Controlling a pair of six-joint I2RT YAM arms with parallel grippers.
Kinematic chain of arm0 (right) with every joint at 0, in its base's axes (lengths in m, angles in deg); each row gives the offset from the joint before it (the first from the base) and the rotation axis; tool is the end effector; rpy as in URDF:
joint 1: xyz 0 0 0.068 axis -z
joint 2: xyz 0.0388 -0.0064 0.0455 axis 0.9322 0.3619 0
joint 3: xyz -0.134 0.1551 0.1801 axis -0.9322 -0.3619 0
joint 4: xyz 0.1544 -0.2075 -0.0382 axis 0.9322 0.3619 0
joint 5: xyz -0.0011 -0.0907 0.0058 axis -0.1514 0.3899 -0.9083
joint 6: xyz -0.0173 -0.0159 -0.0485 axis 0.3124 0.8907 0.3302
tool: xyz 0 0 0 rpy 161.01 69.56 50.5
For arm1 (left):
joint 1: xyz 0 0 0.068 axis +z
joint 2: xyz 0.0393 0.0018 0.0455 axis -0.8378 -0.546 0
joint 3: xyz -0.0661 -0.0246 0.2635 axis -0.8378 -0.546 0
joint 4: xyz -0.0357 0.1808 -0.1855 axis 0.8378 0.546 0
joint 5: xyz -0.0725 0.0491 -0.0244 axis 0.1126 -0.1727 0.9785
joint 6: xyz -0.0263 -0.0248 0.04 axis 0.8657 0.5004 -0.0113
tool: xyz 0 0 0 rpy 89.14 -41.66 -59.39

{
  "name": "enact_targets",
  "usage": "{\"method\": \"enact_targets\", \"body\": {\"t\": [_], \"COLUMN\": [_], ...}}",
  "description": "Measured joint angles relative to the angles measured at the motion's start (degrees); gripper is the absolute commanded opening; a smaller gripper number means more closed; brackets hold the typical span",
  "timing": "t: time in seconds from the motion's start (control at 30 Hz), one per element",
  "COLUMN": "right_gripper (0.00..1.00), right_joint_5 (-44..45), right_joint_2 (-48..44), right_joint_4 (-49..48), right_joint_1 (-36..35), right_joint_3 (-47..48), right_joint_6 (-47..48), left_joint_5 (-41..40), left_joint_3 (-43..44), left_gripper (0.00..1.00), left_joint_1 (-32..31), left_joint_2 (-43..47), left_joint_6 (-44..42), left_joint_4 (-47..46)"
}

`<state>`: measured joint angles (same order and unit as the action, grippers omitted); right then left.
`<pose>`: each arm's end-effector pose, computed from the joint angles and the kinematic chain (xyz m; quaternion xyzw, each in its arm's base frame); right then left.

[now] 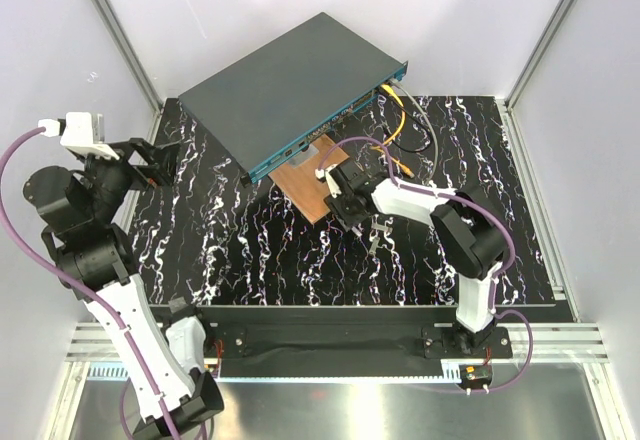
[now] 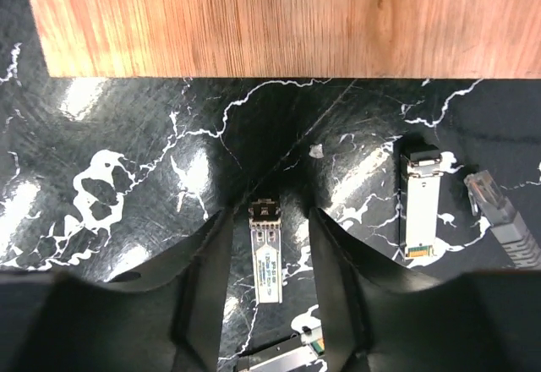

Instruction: Insert the plug into the switch port

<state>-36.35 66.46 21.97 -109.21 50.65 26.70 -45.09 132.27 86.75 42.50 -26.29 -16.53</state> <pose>0.2960 0.2509 0.1606 -0.3644 0.9003 0.0621 0.2297 0.1144 0.0382 0.4655 0.0086 0.7098 -0.1375 0.6908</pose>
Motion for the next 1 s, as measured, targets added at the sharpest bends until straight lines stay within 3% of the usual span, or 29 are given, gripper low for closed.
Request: {"method": "enact_targets", "body": {"t": [0.13, 0.23, 0.27, 0.3, 0.53, 0.63, 0.77, 1.0], "right_gripper": [0.38, 0.20, 0.05, 0.00, 0.00, 0.00, 0.00, 0.00], "right_joint_5": [0.0, -0.2, -0.2, -0.2, -3.9, -8.4, -13.5, -21.7], "right_joint_2": [0.7, 0.8, 0.9, 0.9, -3.5, -11.1, -23.2, -37.5], "right_joint_4": [0.2, 0.7, 0.9, 1.3, 7.9, 10.5, 12.0, 11.6], "right_joint_1": [0.0, -0.1, -0.1, -0.1, 2.1, 8.1, 21.2, 36.5], "right_joint_3": [0.5, 0.8, 0.9, 1.0, 0.8, 0.9, 3.3, 4.3], "right_joint_6": [-0.8, -1.3, -1.4, -1.4, -1.9, -2.6, -4.8, -13.4], "left_joint_5": [-0.3, -0.6, -0.7, -1.0, -6.7, -10.8, -17.5, -32.2], "left_joint_3": [0.0, 0.0, 0.0, 0.0, 4.7, 8.7, 15.0, 21.5], "left_gripper": [0.98, 0.98, 0.98, 0.98, 0.97, 0.97, 0.97, 0.96], "left_joint_1": [-0.3, -0.9, -1.2, -1.6, -9.6, -16.7, -29.9, -58.5], "left_joint_2": [-0.5, -0.9, -1.0, -1.3, -6.3, -9.3, -14.0, -23.9], "left_joint_6": [-0.9, -1.6, -1.9, -2.4, -8.7, -12.4, -18.5, -31.7], "left_joint_4": [0.3, 0.6, 0.7, 0.9, 3.1, 4.4, 4.8, 4.0]}}
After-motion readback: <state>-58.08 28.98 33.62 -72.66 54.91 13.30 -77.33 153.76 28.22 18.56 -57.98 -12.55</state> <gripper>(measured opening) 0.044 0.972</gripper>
